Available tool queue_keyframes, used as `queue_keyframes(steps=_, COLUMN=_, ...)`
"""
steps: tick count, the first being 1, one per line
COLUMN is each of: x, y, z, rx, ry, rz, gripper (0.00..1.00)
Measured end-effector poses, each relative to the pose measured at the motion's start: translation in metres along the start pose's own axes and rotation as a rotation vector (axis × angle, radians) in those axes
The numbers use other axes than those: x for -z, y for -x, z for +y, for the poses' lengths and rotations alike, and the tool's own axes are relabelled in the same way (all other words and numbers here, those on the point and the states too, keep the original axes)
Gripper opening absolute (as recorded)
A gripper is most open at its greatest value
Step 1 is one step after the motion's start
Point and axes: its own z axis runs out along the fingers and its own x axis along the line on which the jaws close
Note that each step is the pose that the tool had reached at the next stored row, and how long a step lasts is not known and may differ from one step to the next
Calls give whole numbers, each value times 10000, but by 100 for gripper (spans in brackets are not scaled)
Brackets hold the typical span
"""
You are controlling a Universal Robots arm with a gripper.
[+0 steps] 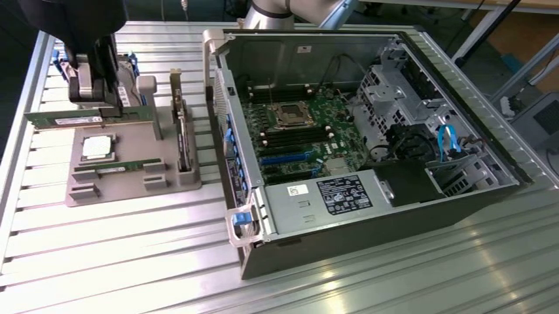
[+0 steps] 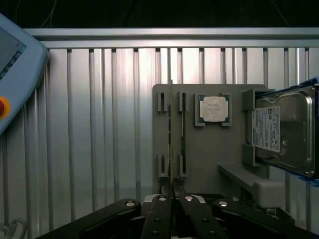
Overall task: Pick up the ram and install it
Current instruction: 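Pick up the ram and move it above insertion slot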
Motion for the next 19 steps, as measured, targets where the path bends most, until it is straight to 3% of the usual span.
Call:
queue_keyframes(steps=9, x=55, y=1, z=-7, rx=-7, ry=3, rz=6, gripper=12)
queue_keyframes(steps=19, x=62, y=5, z=-222, rx=-10, ry=38, rz=35, gripper=12)
